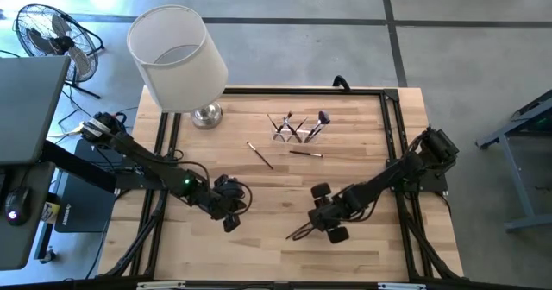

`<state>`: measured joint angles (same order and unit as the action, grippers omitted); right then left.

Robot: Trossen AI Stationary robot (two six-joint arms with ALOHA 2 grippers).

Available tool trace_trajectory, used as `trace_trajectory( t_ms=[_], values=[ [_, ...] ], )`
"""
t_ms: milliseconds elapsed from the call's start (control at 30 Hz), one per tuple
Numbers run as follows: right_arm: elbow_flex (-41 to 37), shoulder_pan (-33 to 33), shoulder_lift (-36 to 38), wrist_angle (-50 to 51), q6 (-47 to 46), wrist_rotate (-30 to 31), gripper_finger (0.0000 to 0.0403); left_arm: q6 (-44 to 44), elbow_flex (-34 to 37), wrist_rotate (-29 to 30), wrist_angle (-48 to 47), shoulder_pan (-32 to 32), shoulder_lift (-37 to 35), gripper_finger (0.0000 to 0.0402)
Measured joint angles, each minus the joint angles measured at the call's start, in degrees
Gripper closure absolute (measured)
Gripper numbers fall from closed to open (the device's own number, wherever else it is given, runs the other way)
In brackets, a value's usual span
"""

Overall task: Put items in baskets/containers
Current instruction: Put the eyeshadow brush into the transparent organizer

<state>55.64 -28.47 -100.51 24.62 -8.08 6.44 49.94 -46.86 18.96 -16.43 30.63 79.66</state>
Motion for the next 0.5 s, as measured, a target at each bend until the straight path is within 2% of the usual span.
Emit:
trace_trajectory(
  t_ms=[400, 500],
  values=[
    [0.3, -0.1, -4.1, -0.7, 0.7, -1.6, 0.0339, 0.5, 0.0, 0.3, 0.0, 0.0, 0.0, 0.0401],
    [0.3, -0.2, -4.8, -0.1, 0.6, -2.6, 0.0373, 1.4, 0.0, 0.3, 0.0, 0.0, 0.0, 0.0401]
  ],
)
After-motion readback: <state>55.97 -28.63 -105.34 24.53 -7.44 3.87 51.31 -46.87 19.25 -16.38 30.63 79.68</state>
